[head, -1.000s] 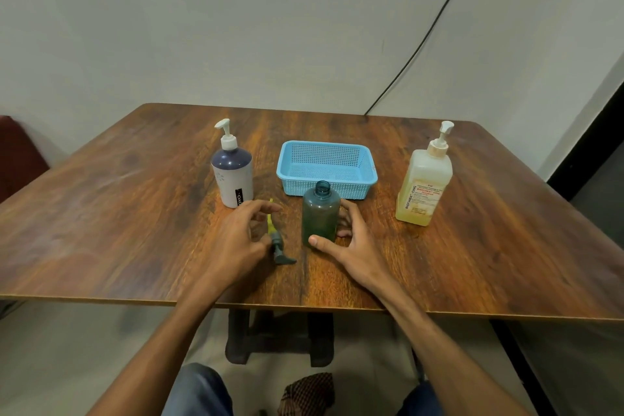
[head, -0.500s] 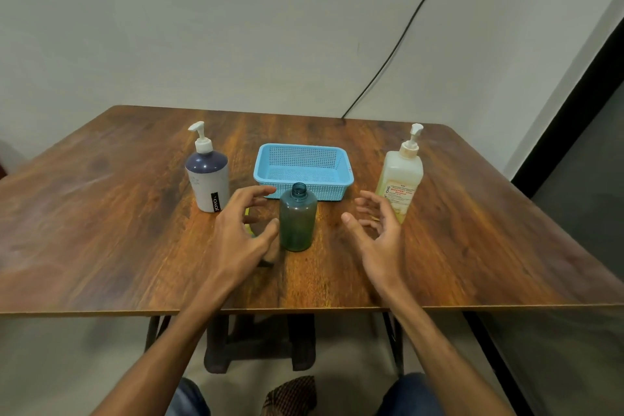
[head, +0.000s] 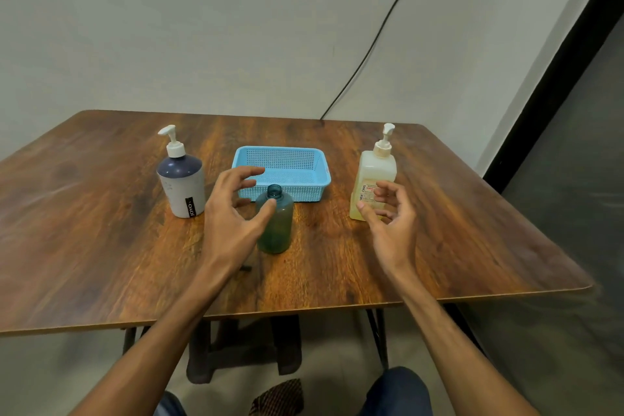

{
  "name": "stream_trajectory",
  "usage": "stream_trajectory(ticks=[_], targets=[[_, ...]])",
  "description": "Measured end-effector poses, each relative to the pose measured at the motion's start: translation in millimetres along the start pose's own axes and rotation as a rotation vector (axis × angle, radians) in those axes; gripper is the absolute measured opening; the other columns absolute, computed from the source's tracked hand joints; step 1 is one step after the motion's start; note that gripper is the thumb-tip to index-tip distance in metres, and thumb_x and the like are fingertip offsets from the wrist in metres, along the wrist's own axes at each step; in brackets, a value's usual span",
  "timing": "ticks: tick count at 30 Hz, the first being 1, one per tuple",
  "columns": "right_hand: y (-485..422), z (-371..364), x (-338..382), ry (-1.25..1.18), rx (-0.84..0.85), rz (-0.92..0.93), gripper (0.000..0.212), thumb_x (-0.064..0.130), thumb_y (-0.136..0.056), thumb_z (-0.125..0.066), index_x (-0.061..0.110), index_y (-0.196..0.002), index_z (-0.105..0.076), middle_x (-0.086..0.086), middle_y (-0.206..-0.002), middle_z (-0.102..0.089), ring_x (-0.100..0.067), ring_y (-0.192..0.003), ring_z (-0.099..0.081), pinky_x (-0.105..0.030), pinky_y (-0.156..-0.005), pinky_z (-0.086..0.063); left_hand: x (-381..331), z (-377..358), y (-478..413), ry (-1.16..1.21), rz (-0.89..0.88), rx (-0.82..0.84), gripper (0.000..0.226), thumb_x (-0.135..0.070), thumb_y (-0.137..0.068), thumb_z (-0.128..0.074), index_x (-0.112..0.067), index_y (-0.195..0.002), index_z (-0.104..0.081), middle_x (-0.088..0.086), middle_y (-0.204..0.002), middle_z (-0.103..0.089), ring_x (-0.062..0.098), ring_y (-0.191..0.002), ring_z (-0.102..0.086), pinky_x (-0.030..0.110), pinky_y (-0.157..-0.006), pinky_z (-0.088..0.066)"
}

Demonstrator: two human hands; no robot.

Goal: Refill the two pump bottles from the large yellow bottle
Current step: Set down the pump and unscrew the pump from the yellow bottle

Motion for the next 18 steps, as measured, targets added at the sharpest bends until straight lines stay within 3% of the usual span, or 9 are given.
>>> stream_trajectory(ticks=[4,10,13,16,18], targets=[[-13,7,0,0.006,-0.036,0.007,0.044,0.014,-0.083,-0.078,0.023,-0.121,-0.057,0.001,-0.121,-0.058,-0.013,-0.111,-0.060,-0.036,-0.089,-0.058,-18,-14,-14,0.005,-0.020,0.020,0.045,-0.015,-0.085,-0.076,-0.021,-0.125,-0.059,-0.006,-0.133,-0.056,0.009,-0.117,-0.059,0.036,-0.097,-0.056],[-33,18,1,0.010,-0.095,0.041,0.049,0.010,-0.080,-0.080,0.016,-0.123,-0.057,-0.002,-0.125,-0.056,-0.003,-0.106,-0.057,-0.008,-0.074,-0.049,-38,-59,-27,0.019,-0.063,0.107,0.044,-0.020,-0.083,-0.078,-0.036,-0.118,-0.057,-0.015,-0.127,-0.058,-0.004,-0.111,-0.057,0.016,-0.088,-0.050],[-42,21,-3,0.039,-0.088,0.032,0.058,0.013,-0.077,-0.083,0.014,-0.127,-0.054,-0.003,-0.127,-0.053,-0.011,-0.113,-0.054,-0.011,-0.077,-0.048,-39,-88,-32,0.032,-0.032,0.177,0.045,-0.021,-0.082,-0.078,-0.038,-0.118,-0.055,-0.016,-0.125,-0.057,-0.006,-0.109,-0.057,0.016,-0.086,-0.049],[-51,24,-10,0.037,-0.072,0.002,0.068,0.015,-0.075,-0.085,0.016,-0.133,-0.049,-0.002,-0.132,-0.050,-0.015,-0.119,-0.049,-0.021,-0.086,-0.050,-35,-114,-37,0.039,-0.009,0.216,0.046,-0.022,-0.082,-0.078,-0.036,-0.120,-0.057,-0.014,-0.127,-0.058,0.001,-0.111,-0.058,0.024,-0.088,-0.052],[-57,21,-17,0.029,-0.022,-0.042,0.076,0.015,-0.073,-0.086,0.018,-0.137,-0.045,-0.002,-0.137,-0.047,-0.017,-0.125,-0.047,-0.030,-0.095,-0.049,-32,-129,-42,0.034,0.003,0.241,0.048,-0.023,-0.081,-0.079,-0.032,-0.124,-0.058,-0.016,-0.125,-0.058,-0.003,-0.109,-0.057,0.020,-0.085,-0.051]])
Point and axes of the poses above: each hand's wrist, its own y-axis away from the middle knuckle, its own z-axis out of the back of the hand, x = y × z, the point moved 8 cm from there along -y, towards the middle knuckle
